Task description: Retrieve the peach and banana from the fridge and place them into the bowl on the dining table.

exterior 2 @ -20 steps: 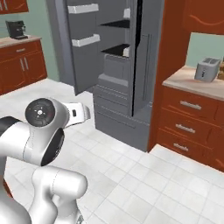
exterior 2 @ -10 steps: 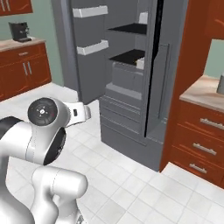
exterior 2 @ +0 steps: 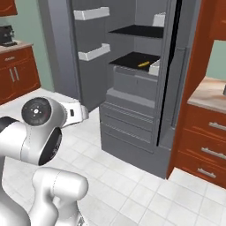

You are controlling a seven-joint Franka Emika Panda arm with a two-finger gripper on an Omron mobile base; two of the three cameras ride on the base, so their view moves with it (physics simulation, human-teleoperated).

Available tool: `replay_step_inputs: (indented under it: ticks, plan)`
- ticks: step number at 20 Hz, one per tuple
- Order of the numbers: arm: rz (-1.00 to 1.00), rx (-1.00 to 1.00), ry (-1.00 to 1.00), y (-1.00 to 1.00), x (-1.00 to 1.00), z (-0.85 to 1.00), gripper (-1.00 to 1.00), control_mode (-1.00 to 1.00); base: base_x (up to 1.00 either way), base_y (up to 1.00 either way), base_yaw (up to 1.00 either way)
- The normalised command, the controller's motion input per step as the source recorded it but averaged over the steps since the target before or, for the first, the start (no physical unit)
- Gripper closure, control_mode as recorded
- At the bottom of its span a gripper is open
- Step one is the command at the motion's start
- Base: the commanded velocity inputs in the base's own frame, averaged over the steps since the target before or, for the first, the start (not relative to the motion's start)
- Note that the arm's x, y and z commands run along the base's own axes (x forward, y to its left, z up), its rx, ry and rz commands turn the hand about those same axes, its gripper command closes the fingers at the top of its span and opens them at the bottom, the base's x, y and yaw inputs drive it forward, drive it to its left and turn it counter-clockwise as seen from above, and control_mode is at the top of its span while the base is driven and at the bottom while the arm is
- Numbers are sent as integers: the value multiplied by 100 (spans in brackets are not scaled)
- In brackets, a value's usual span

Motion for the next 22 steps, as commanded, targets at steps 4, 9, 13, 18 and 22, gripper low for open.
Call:
replay_step_inputs:
  ticks: [4, 9, 13, 18, 22]
  plan:
    - [0, 0, 0, 0, 0, 0, -100, 100, 63, 0, -22]
    - [0, 0, 0, 0, 0, 0, -100, 100, 70, 7, -24]
    - [0, 0, 0, 0, 0, 0, -100, 100, 73, 32, -27]
    - [0, 0, 0, 0, 0, 0, -100, 100, 75, 55, -31]
    - [0, 0, 0, 0, 0, 0, -100, 100, 76, 50, -32]
